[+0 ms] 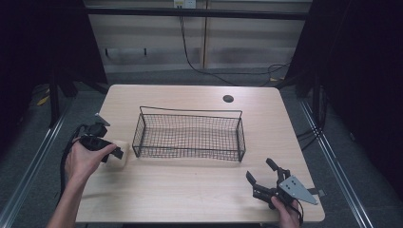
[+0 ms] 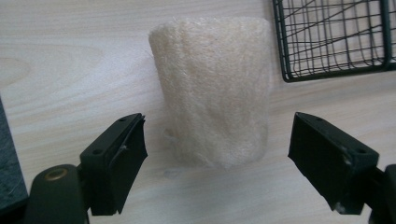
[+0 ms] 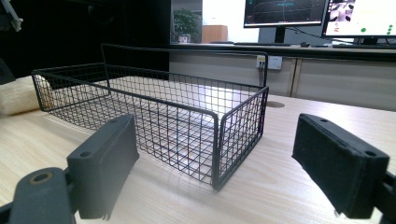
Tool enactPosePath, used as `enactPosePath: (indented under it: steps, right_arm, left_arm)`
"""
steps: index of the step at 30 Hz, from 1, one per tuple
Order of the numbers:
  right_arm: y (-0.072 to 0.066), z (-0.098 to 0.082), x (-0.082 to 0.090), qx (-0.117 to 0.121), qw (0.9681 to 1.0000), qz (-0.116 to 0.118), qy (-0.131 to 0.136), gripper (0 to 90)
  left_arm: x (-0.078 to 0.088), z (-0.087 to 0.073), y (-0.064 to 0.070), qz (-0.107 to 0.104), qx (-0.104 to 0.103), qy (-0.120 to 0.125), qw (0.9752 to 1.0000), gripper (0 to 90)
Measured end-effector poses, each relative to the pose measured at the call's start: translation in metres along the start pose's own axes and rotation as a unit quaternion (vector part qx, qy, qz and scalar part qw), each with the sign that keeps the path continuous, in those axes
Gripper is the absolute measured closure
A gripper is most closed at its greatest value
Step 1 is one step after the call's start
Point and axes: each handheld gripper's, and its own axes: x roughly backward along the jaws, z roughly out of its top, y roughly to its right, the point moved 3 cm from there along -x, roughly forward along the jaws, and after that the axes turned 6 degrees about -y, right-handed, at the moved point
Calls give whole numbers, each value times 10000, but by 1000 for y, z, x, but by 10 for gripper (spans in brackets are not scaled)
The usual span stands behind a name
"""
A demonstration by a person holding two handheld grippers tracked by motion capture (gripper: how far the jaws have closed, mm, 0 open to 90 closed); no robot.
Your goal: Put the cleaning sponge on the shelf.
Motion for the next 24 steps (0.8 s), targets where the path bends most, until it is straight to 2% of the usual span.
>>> enactPosePath:
  steps: [3, 6, 8, 13, 14, 19, 22, 24]
  right_arm:
    - [0, 0, 0, -3, 10000, 32, 3, 133]
    - [0, 0, 0, -12, 10000, 13, 2, 134]
    - [0, 0, 0, -10, 10000, 39, -10, 134]
    - [0, 0, 0, -3, 10000, 34, -4, 134]
    - [0, 0, 0, 12, 10000, -1, 5, 134]
    - [0, 0, 0, -11, 10000, 19, -3, 134]
    - [0, 0, 0, -15, 10000, 19, -5, 134]
    - [0, 0, 0, -12, 10000, 17, 2, 134]
  left_arm:
    - [-2, 1, 1, -16, 35, -73, 10000, 186]
    - [-8, 5, 0, 98, 88, -174, 9998, 186]
    - [-10, 7, 2, 124, 100, -125, 9998, 187]
    - [-14, 8, 2, 104, 69, -210, 9997, 188]
    - [-17, 9, 2, 208, 95, -210, 9995, 188]
    - [-22, 9, 3, 136, 90, -264, 9995, 188]
    - [-29, 9, 5, 242, 29, -399, 9989, 187]
    - [-32, 9, 7, 237, 13, -435, 9988, 186]
